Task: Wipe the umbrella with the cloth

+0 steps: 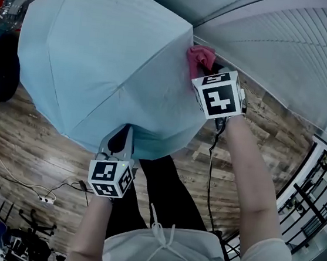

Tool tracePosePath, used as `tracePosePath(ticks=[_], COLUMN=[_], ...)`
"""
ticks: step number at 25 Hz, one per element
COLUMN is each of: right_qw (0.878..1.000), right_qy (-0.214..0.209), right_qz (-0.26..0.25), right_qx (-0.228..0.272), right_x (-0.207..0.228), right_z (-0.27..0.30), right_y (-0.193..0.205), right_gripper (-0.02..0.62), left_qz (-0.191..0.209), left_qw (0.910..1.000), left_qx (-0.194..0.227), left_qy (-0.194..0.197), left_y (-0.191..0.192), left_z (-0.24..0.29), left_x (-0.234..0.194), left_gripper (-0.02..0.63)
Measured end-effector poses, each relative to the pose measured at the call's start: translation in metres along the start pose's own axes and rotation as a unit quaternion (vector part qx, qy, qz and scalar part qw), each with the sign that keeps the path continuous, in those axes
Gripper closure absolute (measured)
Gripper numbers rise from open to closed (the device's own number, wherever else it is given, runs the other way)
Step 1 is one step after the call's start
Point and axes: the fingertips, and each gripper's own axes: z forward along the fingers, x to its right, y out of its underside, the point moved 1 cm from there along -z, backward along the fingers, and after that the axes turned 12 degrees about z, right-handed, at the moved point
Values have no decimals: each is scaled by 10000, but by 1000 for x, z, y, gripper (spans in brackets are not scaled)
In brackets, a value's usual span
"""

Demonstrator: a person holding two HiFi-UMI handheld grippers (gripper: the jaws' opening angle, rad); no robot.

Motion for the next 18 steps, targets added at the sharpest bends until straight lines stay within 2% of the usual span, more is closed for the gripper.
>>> tracePosePath(ticks=[6, 10, 14, 18], right_qw=[9992, 9977, 9968, 9966], right_qy=[227, 317, 265, 37], right_qz=[258, 407, 485, 523], right_qx=[220, 440, 586, 636], right_x=[-5, -34, -88, -167], right_z=[-39, -76, -104, -117], right_y=[8, 21, 44, 69], right_gripper=[538, 538, 538, 538], left_qz=[123, 271, 418, 564], left_qw=[9997, 9990, 9982, 9976], left_qx=[126, 181, 185, 87], left_qy=[161, 308, 377, 385], left_y=[4, 18, 49, 90], left_z=[-21, -48, -88, -125], left_x=[7, 1, -16, -49], left_gripper=[600, 600, 600, 600])
